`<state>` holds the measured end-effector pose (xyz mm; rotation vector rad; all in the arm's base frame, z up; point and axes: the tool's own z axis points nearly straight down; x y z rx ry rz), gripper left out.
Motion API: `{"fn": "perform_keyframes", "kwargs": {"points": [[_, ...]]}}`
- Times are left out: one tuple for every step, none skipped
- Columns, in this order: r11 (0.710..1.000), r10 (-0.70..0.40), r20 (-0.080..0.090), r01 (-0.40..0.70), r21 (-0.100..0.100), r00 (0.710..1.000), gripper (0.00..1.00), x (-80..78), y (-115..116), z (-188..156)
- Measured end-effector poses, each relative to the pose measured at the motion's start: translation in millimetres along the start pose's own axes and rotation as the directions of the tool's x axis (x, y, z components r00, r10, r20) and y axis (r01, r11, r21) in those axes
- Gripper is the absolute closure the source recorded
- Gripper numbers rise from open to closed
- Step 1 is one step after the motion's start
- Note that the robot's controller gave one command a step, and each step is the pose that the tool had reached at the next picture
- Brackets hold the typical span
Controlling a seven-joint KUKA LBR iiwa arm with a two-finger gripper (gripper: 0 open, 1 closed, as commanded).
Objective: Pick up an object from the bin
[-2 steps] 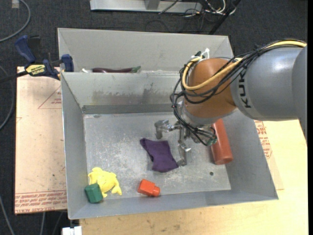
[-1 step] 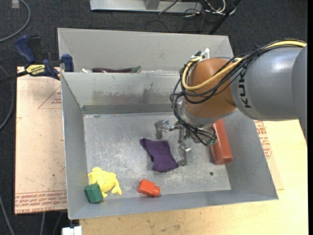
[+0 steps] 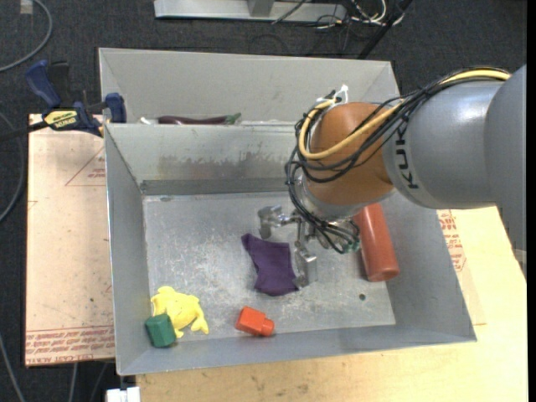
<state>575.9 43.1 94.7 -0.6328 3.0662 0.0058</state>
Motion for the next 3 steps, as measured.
{"fn": "perform_keyframes", "kwargs": {"points": [[0.962, -0.275, 0.006, 0.275, 0.000, 0.962, 1.00, -14.8, 37, 19], [0.962, -0.274, 0.006, 0.274, 0.000, 0.962, 1.00, -14.7, 37, 19], [0.950, -0.312, 0.012, 0.312, 0.003, 0.950, 1.00, -15.9, 18, -125]]}}
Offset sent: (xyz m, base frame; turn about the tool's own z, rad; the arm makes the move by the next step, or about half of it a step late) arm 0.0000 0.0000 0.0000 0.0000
